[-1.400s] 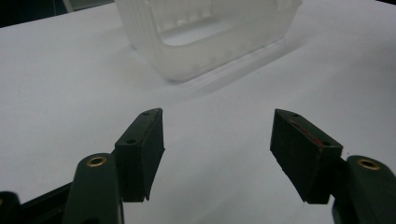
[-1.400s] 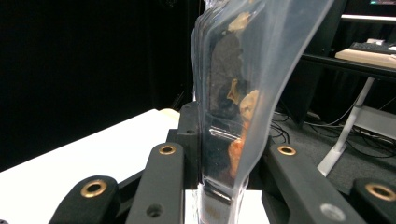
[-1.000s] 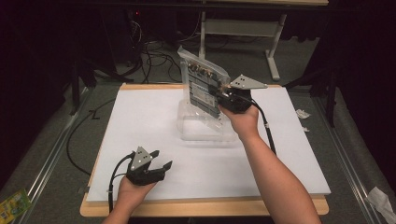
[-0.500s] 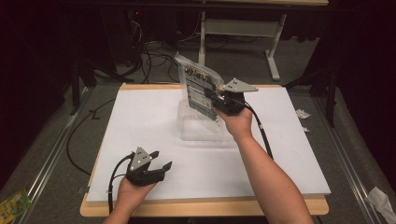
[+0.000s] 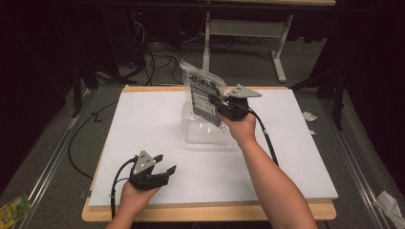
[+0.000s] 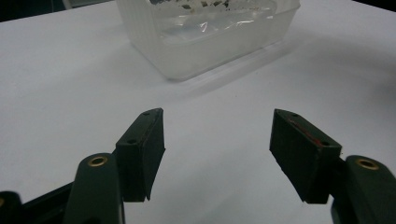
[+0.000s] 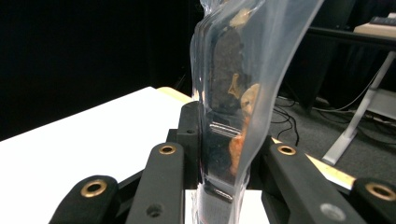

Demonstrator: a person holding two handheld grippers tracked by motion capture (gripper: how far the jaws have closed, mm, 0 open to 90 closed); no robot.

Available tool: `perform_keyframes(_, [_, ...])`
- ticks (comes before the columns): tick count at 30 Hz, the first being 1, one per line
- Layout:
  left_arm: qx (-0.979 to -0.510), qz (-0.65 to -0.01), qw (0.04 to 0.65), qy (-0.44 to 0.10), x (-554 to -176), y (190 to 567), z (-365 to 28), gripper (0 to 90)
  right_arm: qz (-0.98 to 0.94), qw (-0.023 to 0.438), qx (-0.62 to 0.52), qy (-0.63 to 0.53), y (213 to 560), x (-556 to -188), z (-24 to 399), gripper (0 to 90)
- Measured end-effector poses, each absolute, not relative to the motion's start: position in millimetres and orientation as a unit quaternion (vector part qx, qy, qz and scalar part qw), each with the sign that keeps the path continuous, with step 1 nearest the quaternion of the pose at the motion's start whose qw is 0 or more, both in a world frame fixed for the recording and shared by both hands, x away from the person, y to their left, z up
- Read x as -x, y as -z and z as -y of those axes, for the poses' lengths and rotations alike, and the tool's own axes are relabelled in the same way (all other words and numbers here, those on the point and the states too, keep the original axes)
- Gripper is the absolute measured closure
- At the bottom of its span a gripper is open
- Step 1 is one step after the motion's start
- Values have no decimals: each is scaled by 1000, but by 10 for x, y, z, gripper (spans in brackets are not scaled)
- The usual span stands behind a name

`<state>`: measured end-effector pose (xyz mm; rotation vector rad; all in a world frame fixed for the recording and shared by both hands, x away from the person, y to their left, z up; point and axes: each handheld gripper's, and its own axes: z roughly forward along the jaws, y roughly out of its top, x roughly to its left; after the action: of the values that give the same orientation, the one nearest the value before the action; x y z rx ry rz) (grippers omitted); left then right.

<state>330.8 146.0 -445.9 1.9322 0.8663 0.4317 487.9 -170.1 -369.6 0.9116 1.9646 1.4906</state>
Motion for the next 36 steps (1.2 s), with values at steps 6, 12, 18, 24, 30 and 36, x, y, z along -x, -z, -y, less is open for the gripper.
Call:
perform_keyframes(6, [-788,-354,472,-176,-3297,4460,-1446,362,-724,247,-340,-548,3801,-4848,1733,758])
perform_keyframes(12, [-790,-352,470,-174,-3292,4464,-1430,363,-719,238,-351,-550,3875,-4822,1814,757])
perform_keyframes(18, [-793,-349,467,-174,-3292,4472,-1404,363,-718,234,-363,-546,3939,-4787,1880,756])
perform_keyframes(24, [-793,-350,469,-169,-3298,4477,-1386,363,-711,230,-373,-551,4047,-4758,1950,754])
perform_keyframes(30, [-794,-349,469,-168,-3304,4484,-1366,362,-708,238,-372,-551,4062,-4734,1921,751])
perform_keyframes(36, [-794,-351,468,-168,-3310,4482,-1388,362,-712,232,-380,-543,4034,-4758,1932,739])
